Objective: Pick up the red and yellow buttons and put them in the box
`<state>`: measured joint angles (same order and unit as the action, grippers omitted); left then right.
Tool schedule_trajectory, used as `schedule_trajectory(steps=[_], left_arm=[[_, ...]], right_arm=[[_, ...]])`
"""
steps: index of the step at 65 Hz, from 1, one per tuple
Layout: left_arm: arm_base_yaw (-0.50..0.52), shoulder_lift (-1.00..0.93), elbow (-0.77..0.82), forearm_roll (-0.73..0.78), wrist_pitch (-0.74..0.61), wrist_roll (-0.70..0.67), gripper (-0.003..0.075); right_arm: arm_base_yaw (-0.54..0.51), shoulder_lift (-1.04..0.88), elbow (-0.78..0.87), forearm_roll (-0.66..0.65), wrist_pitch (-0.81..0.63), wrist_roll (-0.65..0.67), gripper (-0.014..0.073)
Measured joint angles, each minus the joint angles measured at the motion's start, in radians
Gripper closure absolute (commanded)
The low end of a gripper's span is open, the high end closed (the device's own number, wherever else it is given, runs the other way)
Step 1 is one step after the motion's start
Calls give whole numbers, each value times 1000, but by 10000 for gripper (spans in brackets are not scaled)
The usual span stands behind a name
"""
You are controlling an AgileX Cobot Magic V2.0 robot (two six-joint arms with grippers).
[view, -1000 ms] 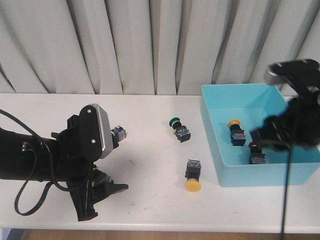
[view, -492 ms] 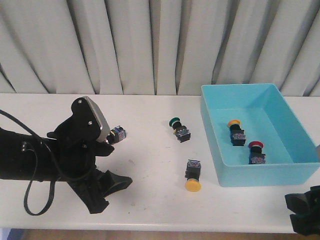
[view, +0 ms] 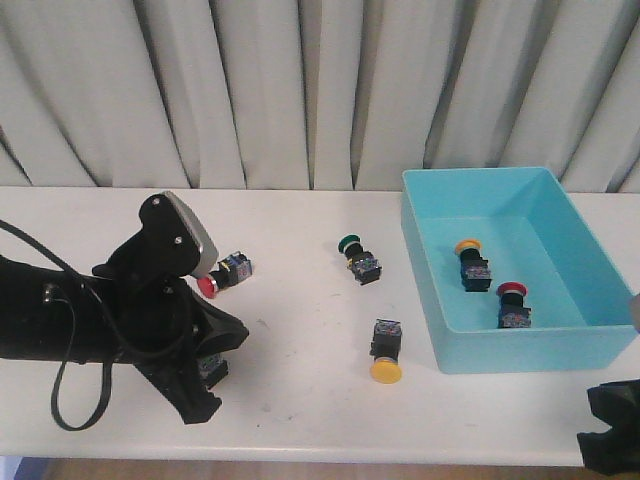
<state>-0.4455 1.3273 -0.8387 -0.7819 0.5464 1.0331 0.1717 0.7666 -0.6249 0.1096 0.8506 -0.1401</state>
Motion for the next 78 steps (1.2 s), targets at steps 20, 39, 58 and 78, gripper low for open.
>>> schedule_trajectory(steps=[20, 39, 58, 78], left_arm=[[0, 0, 0, 0, 0, 0, 728], [0, 0, 0, 0, 0, 0, 728], [0, -36, 0, 149, -28, -143, 728], [32, -325, 210, 626, -264, -692, 728]], right_arm=[[0, 0, 0, 1, 50, 0, 601], [0, 0, 0, 1, 59, 0, 601], [0, 0, 0, 3, 61, 0, 601], [0, 0, 0, 3, 61, 0, 601]])
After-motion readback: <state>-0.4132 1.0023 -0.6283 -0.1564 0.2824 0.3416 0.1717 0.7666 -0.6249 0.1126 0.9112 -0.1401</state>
